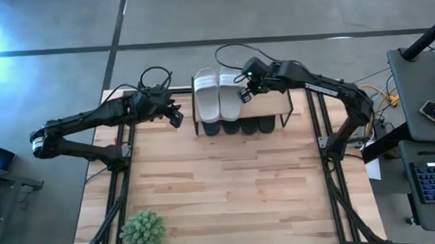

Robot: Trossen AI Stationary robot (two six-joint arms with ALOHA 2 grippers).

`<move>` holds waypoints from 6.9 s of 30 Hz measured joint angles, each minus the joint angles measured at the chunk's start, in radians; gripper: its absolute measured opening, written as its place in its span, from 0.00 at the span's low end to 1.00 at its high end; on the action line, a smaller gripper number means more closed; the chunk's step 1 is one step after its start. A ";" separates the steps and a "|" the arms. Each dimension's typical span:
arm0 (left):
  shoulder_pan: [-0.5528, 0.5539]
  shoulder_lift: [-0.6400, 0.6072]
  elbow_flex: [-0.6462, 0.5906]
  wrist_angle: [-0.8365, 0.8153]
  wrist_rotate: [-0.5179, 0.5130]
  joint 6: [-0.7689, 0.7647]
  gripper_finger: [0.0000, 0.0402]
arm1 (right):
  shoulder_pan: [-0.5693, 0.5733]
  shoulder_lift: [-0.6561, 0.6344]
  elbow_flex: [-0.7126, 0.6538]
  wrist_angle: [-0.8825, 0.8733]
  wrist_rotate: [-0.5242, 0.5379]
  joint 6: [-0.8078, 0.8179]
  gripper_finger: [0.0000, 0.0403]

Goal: Pick and place slides into the shelf
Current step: Return to Home Position

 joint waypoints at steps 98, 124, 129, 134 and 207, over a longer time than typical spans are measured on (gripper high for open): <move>0.055 -1.020 -0.946 0.721 0.803 -0.137 0.33 | 0.490 -1.540 -1.437 1.070 -0.174 0.054 0.03; -0.295 -1.020 -0.972 0.714 0.786 -0.137 0.33 | 0.490 -1.526 -1.489 1.074 -0.173 0.051 0.03; -0.296 -1.032 -0.972 0.725 0.786 -0.137 0.33 | 0.490 -1.533 -1.574 1.070 -0.173 0.051 0.03; -0.296 -1.023 -0.972 0.731 0.785 -0.137 0.33 | 0.491 -1.533 -1.615 1.005 -0.183 0.052 0.03; -0.268 -1.009 -1.074 0.783 0.755 -0.111 0.33 | 0.491 -1.480 -1.619 1.015 -0.182 0.052 0.03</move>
